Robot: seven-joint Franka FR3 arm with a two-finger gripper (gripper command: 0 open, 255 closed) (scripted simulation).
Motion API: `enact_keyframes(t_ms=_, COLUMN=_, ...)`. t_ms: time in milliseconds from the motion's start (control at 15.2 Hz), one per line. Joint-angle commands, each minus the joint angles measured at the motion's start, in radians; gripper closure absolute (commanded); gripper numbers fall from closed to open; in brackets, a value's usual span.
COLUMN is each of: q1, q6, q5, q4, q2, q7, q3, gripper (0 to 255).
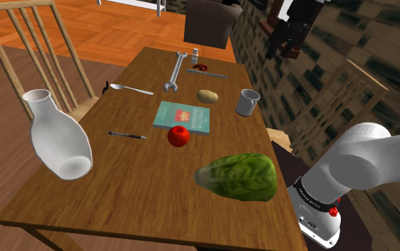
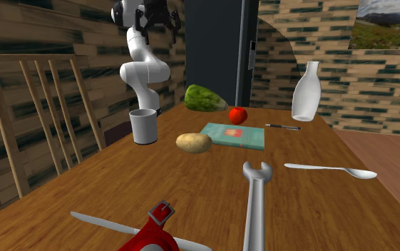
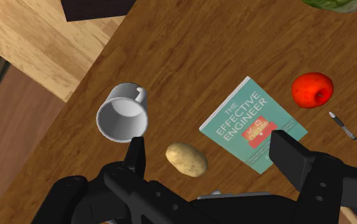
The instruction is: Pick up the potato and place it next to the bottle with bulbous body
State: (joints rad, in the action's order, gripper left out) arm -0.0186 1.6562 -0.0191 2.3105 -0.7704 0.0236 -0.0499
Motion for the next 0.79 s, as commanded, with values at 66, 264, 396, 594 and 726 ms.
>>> enact_keyframes(t_ms=66, q1=0.007, q6=0.033, q5=0.006, q4=0.014, q2=0.019, q7=-0.027, q3=-0.008, gripper=0)
enact_keyframes(t_ms=264, q1=0.027, q6=0.134, q5=0.022, q4=0.049, q2=0.085, q7=-0.108, q3=-0.032, gripper=0)
enact_keyframes(t_ms=396, q1=0.041, q6=0.2, q5=0.031, q4=0.065, q2=0.136, q7=-0.161, q3=-0.048, gripper=0)
enact_keyframes(t_ms=594, q1=0.061, q6=0.298, q5=0.04, q4=0.077, q2=0.222, q7=-0.24, q3=-0.07, gripper=0)
enact_keyframes(t_ms=726, q1=0.075, q6=0.362, q5=0.044, q4=0.078, q2=0.284, q7=-0.292, q3=-0.085, gripper=0)
